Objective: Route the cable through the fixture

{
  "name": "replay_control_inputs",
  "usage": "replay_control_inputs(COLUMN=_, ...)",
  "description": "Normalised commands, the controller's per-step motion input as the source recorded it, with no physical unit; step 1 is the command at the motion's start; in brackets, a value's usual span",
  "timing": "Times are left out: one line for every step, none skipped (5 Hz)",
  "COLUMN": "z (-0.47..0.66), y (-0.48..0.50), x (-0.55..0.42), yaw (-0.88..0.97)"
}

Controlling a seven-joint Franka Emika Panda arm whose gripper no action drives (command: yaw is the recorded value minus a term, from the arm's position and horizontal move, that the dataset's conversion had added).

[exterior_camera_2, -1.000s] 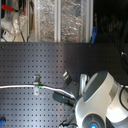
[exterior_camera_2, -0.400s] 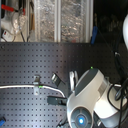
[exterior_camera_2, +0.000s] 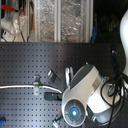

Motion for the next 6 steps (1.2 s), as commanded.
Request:
replay_control_inputs(z=0.08, y=0.339, x=-0.191, yaw=0.3)
replay_control_inputs(z=0.08, y=0.199, x=-0.169, yaw=0.61)
replay_control_inputs(z=0.05, y=0.0, x=-0.017, yaw=-0.01)
replay_control_inputs(z=0.53, y=-0.052, x=-0.325, yaw=-0.2)
replay_control_inputs(z=0.01, y=0.0, x=0.0, yaw=0.0)
replay_control_inputs(z=0.0, y=0.002, x=0.0, yaw=-0.01)
